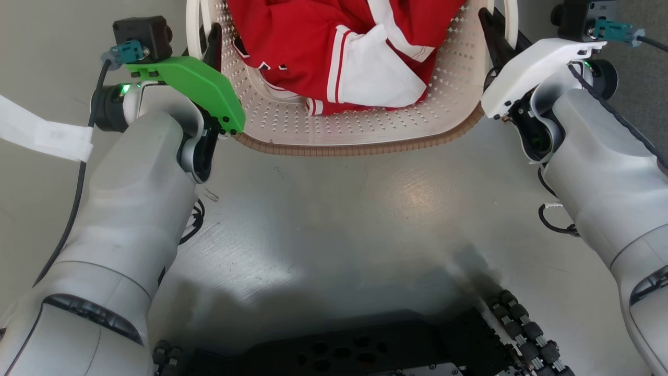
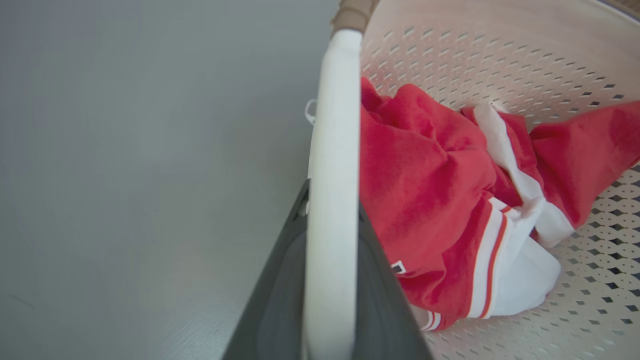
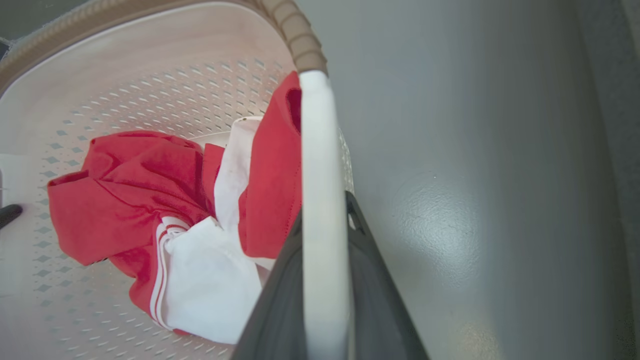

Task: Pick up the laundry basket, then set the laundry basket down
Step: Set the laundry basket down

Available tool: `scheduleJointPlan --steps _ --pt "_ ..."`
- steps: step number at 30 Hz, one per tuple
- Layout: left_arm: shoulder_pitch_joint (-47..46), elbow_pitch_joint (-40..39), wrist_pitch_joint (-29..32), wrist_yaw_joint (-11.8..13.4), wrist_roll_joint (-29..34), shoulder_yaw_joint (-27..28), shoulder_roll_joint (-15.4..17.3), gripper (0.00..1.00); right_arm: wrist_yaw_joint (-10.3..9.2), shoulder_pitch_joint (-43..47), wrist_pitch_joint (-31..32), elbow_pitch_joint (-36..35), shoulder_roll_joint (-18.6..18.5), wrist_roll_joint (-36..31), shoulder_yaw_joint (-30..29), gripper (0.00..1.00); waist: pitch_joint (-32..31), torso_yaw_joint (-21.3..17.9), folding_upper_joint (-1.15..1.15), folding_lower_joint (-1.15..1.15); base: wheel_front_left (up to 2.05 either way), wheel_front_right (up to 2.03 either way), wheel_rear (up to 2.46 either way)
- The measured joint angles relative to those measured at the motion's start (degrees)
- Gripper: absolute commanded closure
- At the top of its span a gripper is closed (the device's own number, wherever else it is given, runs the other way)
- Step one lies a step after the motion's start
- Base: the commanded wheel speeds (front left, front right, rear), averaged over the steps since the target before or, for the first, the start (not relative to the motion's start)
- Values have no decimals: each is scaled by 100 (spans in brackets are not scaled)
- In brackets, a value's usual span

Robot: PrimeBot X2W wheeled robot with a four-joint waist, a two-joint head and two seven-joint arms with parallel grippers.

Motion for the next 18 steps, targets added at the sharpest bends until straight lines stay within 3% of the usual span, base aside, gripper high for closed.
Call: scheduleJointPlan --steps 18 --pt "-107 -35 -67 -57 -11 -18 -7 100 48 -40 3 -199 -58 -341 -482 100 185 -14 0 -1 0 0 0"
